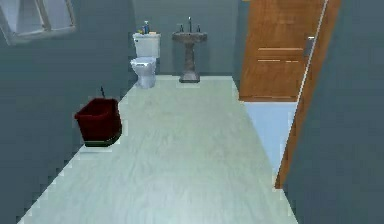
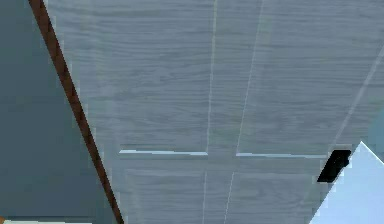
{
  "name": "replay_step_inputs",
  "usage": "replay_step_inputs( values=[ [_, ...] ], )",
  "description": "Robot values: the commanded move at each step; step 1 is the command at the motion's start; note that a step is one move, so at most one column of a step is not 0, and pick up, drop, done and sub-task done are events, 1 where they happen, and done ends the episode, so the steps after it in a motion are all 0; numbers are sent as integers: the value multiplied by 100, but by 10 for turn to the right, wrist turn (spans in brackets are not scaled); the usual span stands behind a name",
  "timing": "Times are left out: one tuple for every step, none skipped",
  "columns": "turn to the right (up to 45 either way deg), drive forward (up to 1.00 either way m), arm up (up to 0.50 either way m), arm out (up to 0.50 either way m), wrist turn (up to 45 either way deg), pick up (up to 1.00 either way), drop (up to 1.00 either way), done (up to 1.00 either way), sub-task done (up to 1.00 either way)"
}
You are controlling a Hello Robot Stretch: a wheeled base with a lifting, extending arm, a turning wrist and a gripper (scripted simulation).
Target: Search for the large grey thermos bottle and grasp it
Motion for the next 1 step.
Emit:
replay_step_inputs(
  values=[
    [30, 0, 0, 0, 0, 0, 0, 0, 0]
  ],
)
